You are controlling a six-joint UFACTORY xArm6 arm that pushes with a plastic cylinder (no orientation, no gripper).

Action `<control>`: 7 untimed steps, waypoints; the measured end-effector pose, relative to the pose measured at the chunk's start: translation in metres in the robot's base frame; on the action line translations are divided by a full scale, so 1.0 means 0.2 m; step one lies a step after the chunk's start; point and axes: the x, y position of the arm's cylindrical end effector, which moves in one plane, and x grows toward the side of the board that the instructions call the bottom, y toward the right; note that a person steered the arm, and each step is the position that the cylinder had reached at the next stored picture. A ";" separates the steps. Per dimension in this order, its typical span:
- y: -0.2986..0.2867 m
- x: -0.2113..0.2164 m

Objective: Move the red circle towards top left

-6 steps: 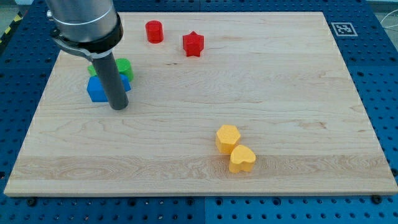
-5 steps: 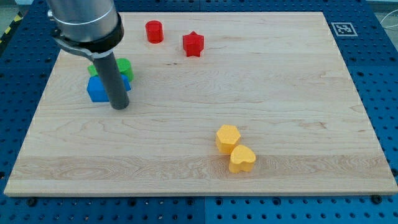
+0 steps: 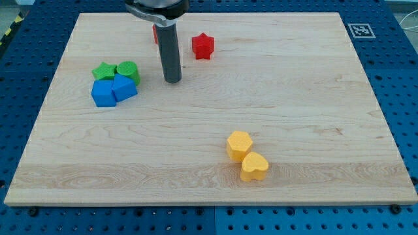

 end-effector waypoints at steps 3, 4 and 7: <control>0.02 -0.42; 0.10 -0.52; -0.26 -0.52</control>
